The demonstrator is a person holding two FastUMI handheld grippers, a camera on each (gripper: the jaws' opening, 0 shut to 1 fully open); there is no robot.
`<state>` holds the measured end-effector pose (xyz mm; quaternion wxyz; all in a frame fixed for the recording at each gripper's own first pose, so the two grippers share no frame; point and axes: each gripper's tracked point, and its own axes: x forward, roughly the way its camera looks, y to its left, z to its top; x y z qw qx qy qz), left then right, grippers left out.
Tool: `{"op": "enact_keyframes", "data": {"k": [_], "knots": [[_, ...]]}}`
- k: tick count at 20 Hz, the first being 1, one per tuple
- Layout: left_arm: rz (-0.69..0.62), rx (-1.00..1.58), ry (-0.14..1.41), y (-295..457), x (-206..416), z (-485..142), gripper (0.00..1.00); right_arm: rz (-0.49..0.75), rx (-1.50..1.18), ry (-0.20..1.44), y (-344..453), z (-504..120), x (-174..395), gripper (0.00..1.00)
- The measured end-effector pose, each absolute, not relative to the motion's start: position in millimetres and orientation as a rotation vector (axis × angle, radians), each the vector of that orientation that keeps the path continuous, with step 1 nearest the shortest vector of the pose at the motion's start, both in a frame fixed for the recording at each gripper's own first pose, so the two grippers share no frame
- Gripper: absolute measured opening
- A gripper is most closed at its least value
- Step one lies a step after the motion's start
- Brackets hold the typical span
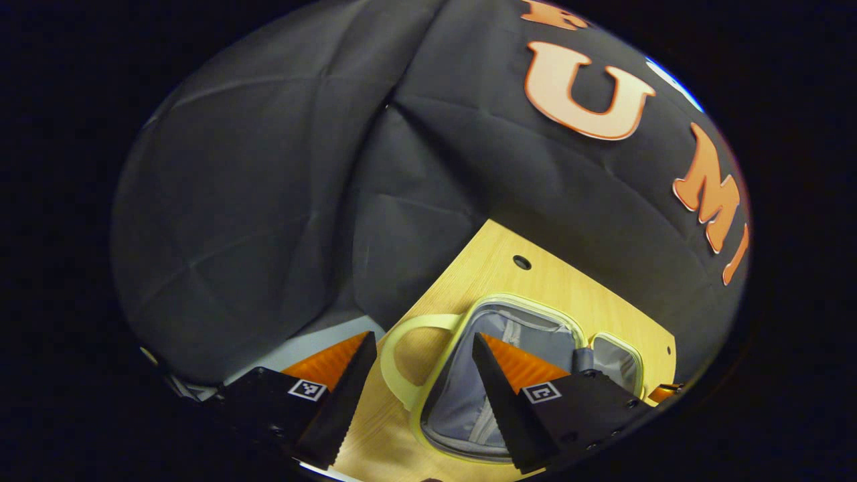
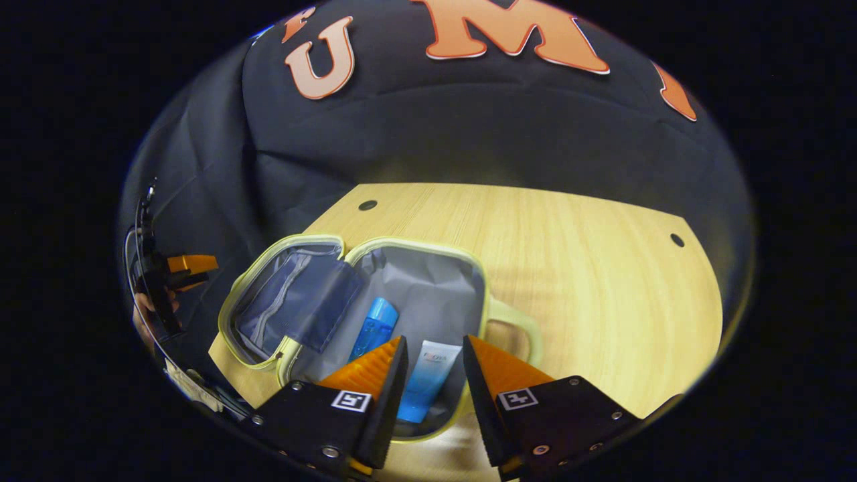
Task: First open the suitcase, pack the skin care products into it, and then close the suitcase.
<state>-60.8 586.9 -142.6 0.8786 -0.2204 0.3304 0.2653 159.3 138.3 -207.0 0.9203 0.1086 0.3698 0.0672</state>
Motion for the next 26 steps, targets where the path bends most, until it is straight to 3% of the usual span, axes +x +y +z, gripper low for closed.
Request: {"op": "enact_keyframes", "data": {"k": [2, 4, 11, 13, 17, 18, 19, 26], "knots": [[0.56, -0.526, 0.725, 596, -63, -160, 0.9, 0.118, 0.223, 0.72, 127, -190, 161, 0.67], [0.566, -0.573, 0.748, 605, -64, -178, 0.9, 0.1, 0.219, 0.677, 116, -172, 162, 0.73], [0.507, -0.864, 0.83, 600, -58, -232, 0.9, 0.049, 0.193, 0.56, 84, -121, 165, 0.81], [0.48, -0.935, 0.82, 596, -60, -235, 0.74, 0.038, 0.203, 0.549, 78, -115, 164, 0.81], [0.438, -1.042, 0.719, 601, -50, -235, 0.18, 0.016, 0.191, 0.546, 65, -113, 156, 0.81], [0.439, -1.036, 0.683, 606, -49, -228, 0.18, 0.011, 0.183, 0.544, 62, -113, 154, 0.81], [0.421, -1.02, 0.676, 599, -50, -224, 0.08, 0.006, 0.174, 0.543, 59, -113, 153, 0.81], [0.286, -0.874, 0.553, 586, -33, -123, 0.08, -0.011, 0.132, 0.486, 51, -100, 153, 0.83]]}}
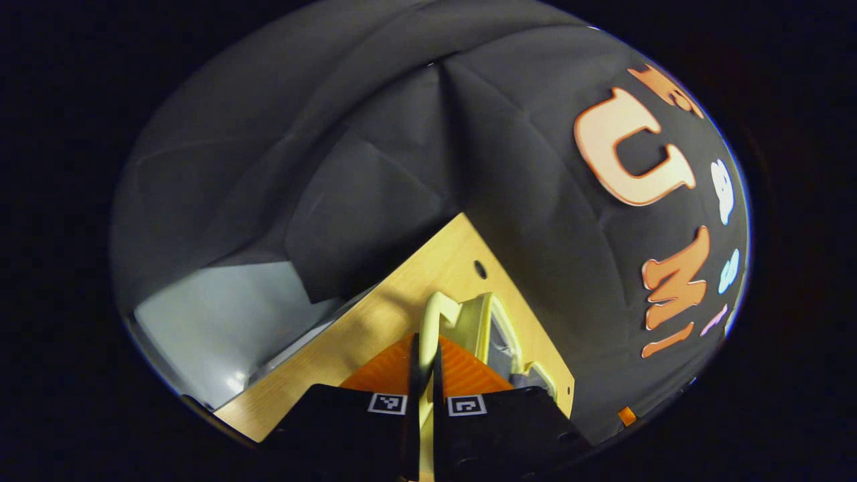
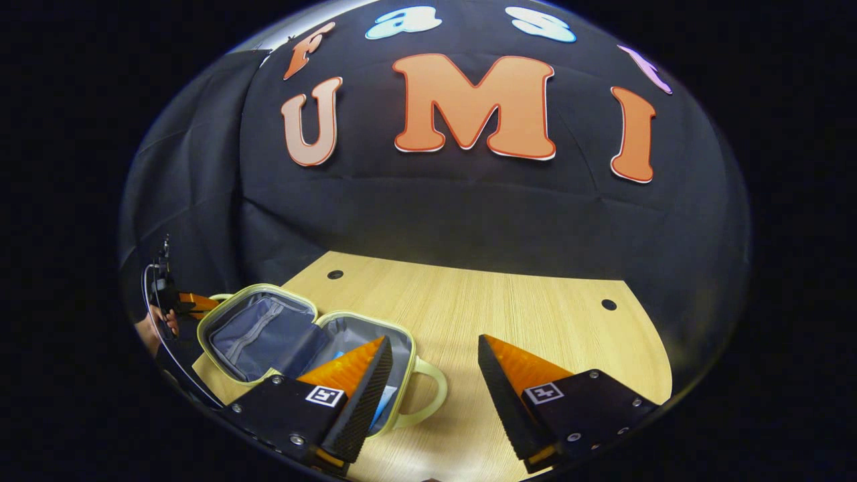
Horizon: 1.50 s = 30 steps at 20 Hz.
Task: First open the suitcase, pack the skin care products into it, and then close the suitcase.
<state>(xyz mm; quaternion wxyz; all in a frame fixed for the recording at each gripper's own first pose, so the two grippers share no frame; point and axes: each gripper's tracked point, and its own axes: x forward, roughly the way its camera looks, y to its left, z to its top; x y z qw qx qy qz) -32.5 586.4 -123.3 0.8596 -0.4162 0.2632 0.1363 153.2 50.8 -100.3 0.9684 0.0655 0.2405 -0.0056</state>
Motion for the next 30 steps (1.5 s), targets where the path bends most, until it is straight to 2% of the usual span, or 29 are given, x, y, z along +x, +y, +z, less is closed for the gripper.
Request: {"op": "enact_keyframes", "data": {"k": [6, 16, 17, 23, 30], "knots": [[0.156, -0.823, 0.449, 540, -6, -31, 0.08, 0.001, 0.143, 0.451, 44, -92, 155, 0.84], [-0.034, -0.705, 0.401, 411, 5, 60, 0.06, 0.035, 0.147, 0.416, 19, -90, 144, 0.86], [-0.05, -0.702, 0.402, 397, 7, 67, 0.08, 0.04, 0.152, 0.413, 17, -90, 143, 0.86], [-0.142, -0.637, 0.431, 308, 19, 80, 0.08, 0.059, 0.155, 0.408, -10, -93, 128, 0.86], [-0.256, -0.569, 0.504, 210, 40, 59, 0.08, 0.015, 0.166, 0.405, -59, -101, 108, 0.87]]}}
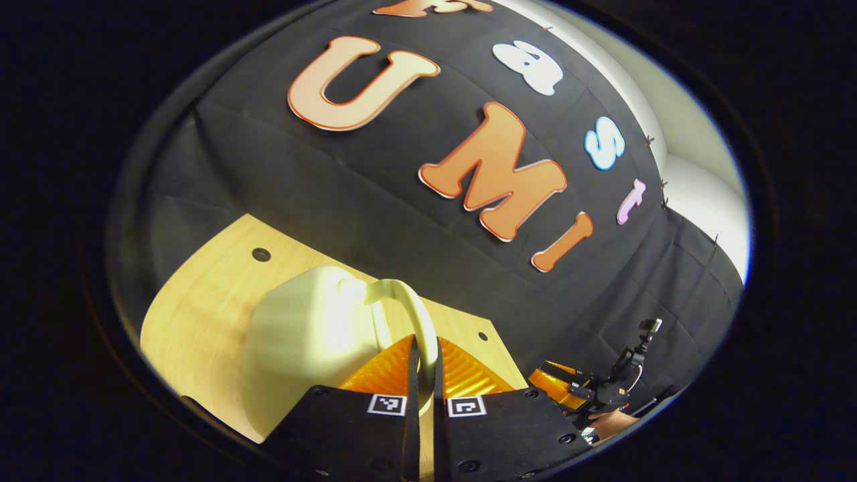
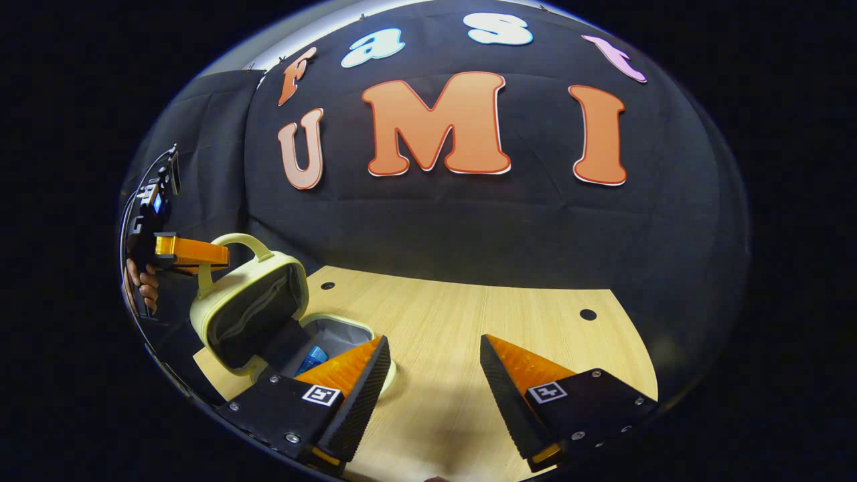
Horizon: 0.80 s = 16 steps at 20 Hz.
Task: First open the suitcase, pack the skin care products into it, and then close the suitcase.
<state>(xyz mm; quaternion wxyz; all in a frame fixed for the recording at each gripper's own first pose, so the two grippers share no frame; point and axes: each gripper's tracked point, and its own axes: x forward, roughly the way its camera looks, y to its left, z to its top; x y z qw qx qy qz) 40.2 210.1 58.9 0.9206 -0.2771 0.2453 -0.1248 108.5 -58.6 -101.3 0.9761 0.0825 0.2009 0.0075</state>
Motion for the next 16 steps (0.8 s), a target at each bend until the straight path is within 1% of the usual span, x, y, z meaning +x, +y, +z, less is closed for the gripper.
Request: {"op": "enact_keyframes", "data": {"k": [1, 2, 3, 7, 11, 16], "knots": [[-0.269, -0.549, 0.512, 195, 43, 53, 0.08, 0.011, 0.173, 0.409, -64, -104, 105, 0.87], [-0.293, -0.522, 0.529, 176, 43, 45, 0.06, 0.006, 0.181, 0.412, -68, -107, 102, 0.87], [-0.314, -0.493, 0.553, 159, 41, 37, 0.08, 0.001, 0.189, 0.418, -72, -108, 100, 0.87], [-0.358, -0.386, 0.647, 113, 46, 0, 0.08, -0.009, 0.197, 0.426, -88, -115, 93, 0.87], [-0.356, -0.335, 0.699, 93, 40, -25, 0.08, -0.015, 0.216, 0.421, -100, -116, 90, 0.87], [-0.313, -0.278, 0.75, 78, 40, -55, 0.08, -0.008, 0.216, 0.422, -107, -121, 85, 0.87]]}}
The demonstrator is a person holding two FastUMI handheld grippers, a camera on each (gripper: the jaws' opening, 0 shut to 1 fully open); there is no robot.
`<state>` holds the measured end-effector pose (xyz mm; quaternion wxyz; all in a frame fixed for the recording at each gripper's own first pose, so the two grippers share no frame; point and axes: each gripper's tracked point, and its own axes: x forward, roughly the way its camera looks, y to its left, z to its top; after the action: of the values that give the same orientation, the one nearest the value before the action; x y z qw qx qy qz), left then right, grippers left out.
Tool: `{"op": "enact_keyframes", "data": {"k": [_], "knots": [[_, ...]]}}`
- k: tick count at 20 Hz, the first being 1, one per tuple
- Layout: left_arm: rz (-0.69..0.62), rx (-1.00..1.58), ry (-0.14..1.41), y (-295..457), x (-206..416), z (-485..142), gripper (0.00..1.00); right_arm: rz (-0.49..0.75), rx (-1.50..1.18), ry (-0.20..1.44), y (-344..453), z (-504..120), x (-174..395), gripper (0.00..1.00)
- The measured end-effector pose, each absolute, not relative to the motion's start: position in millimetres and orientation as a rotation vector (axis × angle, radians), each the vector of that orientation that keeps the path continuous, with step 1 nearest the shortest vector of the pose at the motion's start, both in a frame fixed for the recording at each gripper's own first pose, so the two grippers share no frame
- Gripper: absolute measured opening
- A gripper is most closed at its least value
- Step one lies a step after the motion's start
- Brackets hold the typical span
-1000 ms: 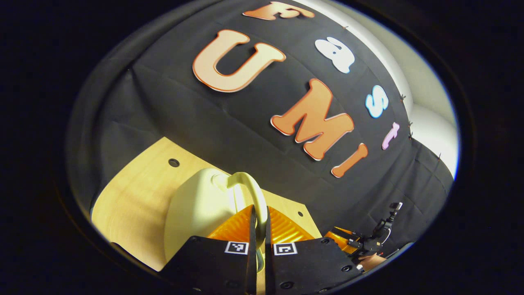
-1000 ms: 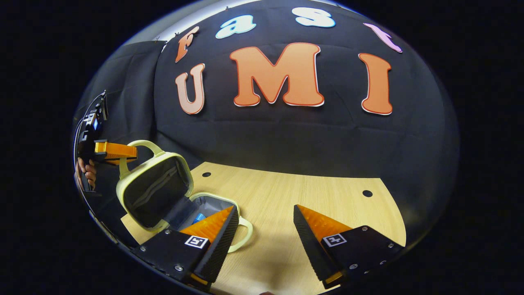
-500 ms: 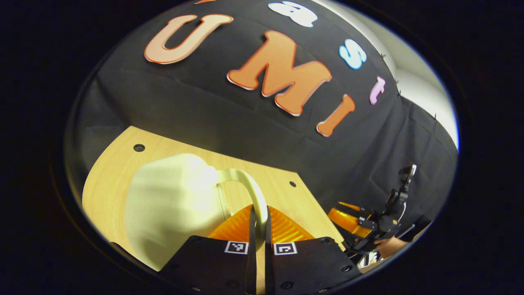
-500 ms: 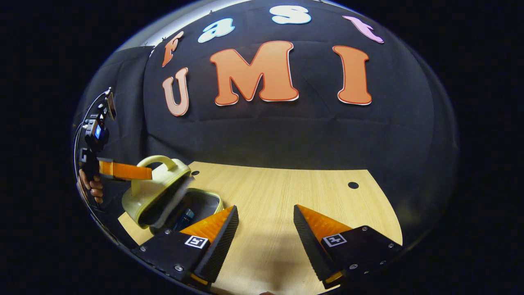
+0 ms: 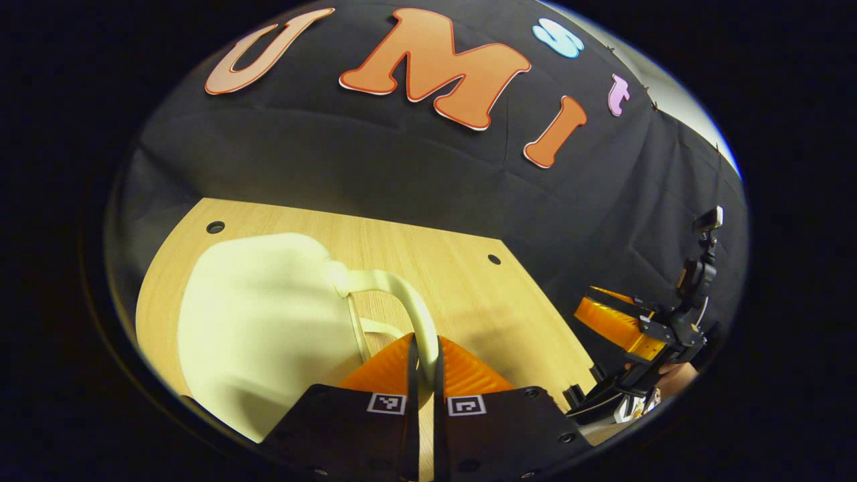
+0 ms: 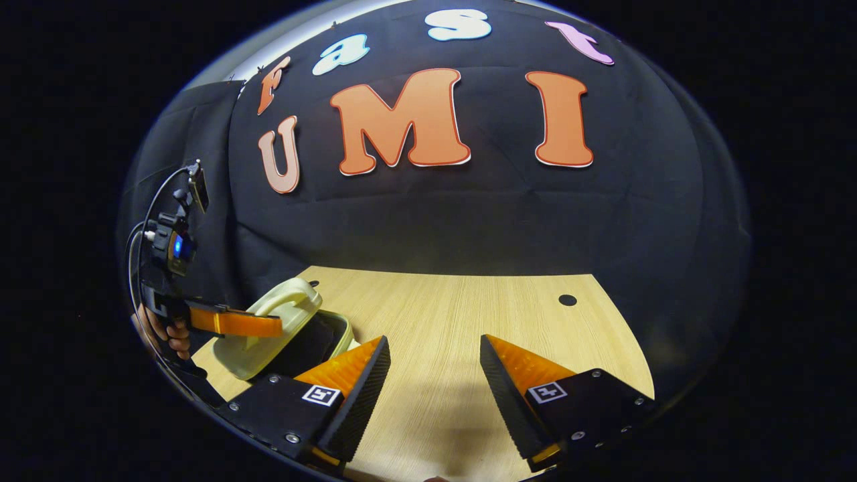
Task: First open the suitcase, pack the skin care products into it, and then close the suitcase.
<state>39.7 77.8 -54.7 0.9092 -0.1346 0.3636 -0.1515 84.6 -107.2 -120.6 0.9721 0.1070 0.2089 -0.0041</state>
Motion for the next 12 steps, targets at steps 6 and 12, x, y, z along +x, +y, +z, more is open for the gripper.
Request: {"op": "enact_keyframes", "data": {"k": [6, 12], "knots": [[-0.322, -0.178, 0.871, 46, 22, -98, 0.21, -0.005, 0.22, 0.42, -116, -122, 79, 0.87], [-0.364, -0.111, 0.74, 13, 31, -66, 0.24, -0.013, 0.197, 0.368, -123, -104, 74, 0.87]]}}
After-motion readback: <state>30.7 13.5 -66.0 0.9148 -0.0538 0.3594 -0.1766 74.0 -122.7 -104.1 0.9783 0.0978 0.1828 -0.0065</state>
